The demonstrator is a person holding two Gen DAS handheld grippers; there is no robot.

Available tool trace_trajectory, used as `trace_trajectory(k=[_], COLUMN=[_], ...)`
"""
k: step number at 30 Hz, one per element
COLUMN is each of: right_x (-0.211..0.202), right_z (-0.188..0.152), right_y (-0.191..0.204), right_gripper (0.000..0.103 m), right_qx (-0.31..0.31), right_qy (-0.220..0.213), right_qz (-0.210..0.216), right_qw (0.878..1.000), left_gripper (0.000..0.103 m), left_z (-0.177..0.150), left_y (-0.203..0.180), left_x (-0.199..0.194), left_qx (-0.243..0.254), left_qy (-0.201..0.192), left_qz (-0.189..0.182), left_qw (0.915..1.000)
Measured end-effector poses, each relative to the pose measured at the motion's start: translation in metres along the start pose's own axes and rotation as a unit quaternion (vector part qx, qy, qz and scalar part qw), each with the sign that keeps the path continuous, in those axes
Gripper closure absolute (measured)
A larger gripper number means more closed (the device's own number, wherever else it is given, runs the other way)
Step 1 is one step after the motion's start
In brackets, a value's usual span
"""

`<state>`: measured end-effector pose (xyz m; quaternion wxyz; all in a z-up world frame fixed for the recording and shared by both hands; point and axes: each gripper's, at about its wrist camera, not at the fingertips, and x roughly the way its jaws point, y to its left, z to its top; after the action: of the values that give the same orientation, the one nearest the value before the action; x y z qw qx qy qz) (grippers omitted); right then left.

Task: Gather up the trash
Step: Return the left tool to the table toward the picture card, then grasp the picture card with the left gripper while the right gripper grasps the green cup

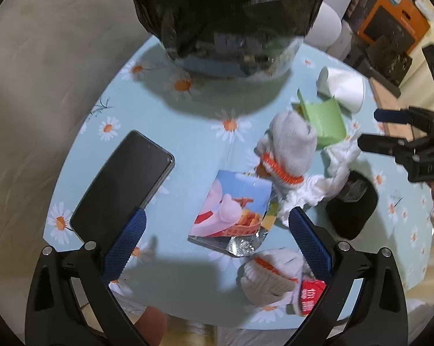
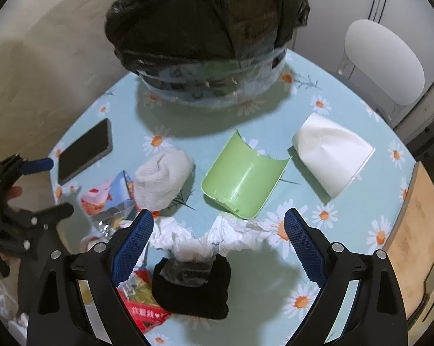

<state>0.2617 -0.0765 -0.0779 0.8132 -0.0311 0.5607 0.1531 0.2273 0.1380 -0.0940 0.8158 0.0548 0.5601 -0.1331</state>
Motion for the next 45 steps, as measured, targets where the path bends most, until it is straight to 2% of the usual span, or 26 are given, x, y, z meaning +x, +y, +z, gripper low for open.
trace_trajectory(k=[10, 23, 30, 31, 34, 38, 41, 45], right_x=[0.04, 0.078, 0.101, 0.106, 0.108, 0.108, 0.108, 0.106], right_z=[0.013, 0.029, 0.034, 0.033, 0.031, 0.027, 0.026, 0.017], right_y=[-0.004, -0.017, -0.024, -0.027, -0.029, -0.03, -0.028, -0.024], right_gripper=[0.015, 0.015, 0.015, 0.013, 0.007, 0.007, 0.006, 0.006], right_qx=[0.037, 0.09, 0.113, 0.12, 0.118, 0.122, 0.12, 0.119], right_qy=[0.038, 0.053, 0.069, 0.076, 0.071, 0.063, 0.055, 0.049], right_qz=[-0.036, -0.07, -0.084, -0.082, -0.094, -0.091, -0.092, -0.094], right_qw=[0.998, 0.992, 0.988, 0.986, 0.986, 0.986, 0.987, 0.987], left_gripper=[0.006, 0.006, 0.006, 0.004, 0.004, 0.004, 0.004, 0.004], left_z=[-0.002, 0.01, 0.019, 0.019, 0.021, 0.018, 0.011, 0.007], left_y=[-0.004, 0.002, -0.001, -0.003, -0.003, -0.002, 0.002, 0.005], left_x=[0.031, 0.072, 0.096, 0.098, 0.099, 0.097, 0.095, 0.093], left_qx=[0.036, 0.093, 0.131, 0.142, 0.153, 0.158, 0.145, 0.146], left_qy=[0.032, 0.067, 0.083, 0.076, 0.069, 0.052, 0.022, 0.009], left_qz=[-0.014, -0.037, -0.023, -0.013, -0.016, -0.021, -0.02, -0.022], left_qw=[0.9987, 0.9926, 0.9877, 0.9868, 0.9856, 0.9858, 0.9889, 0.989])
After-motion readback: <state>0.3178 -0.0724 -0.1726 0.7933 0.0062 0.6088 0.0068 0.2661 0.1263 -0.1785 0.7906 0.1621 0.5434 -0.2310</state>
